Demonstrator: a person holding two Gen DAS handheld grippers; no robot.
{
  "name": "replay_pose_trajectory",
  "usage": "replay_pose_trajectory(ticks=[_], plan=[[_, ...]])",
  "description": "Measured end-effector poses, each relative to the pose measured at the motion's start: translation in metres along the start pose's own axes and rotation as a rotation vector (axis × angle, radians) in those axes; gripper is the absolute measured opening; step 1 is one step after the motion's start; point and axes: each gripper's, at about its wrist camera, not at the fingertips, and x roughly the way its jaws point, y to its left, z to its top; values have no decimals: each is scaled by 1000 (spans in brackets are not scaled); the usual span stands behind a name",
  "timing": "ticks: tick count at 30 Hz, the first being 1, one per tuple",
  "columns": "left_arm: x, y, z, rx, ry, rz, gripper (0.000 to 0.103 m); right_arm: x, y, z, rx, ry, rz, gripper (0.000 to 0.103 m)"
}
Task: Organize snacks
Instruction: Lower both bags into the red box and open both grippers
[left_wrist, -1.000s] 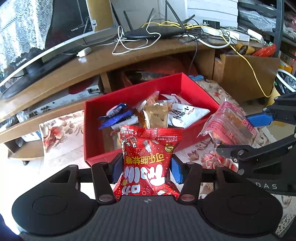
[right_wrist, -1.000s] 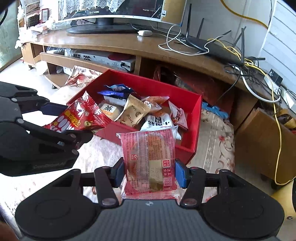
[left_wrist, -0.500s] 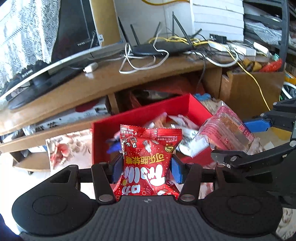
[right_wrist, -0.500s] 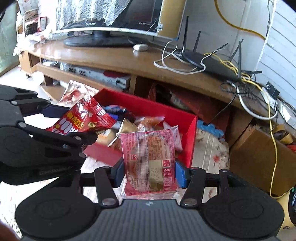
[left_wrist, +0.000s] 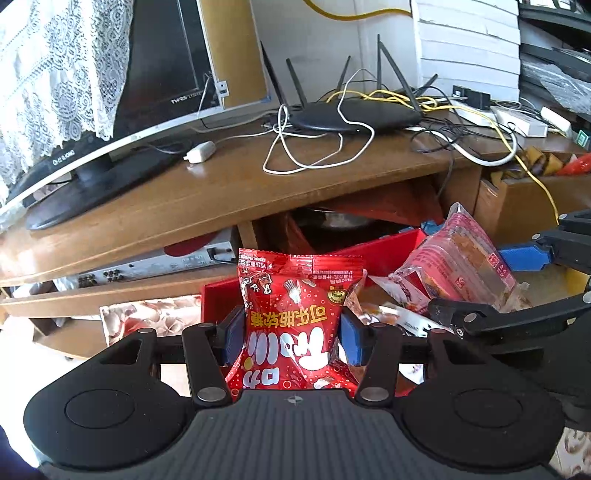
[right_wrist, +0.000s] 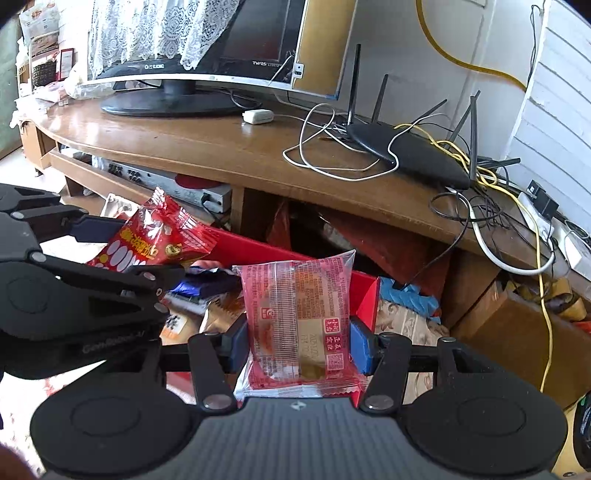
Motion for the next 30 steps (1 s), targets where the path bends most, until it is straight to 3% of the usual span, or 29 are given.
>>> replay_pose_trajectory(ticks=[15, 30], plan=[[58, 3, -4, -3, 108, 31, 59, 61, -1, -4, -12, 90, 16, 53], [72, 2, -14, -2, 158, 41, 65, 80, -4, -9, 3, 131, 36, 54]])
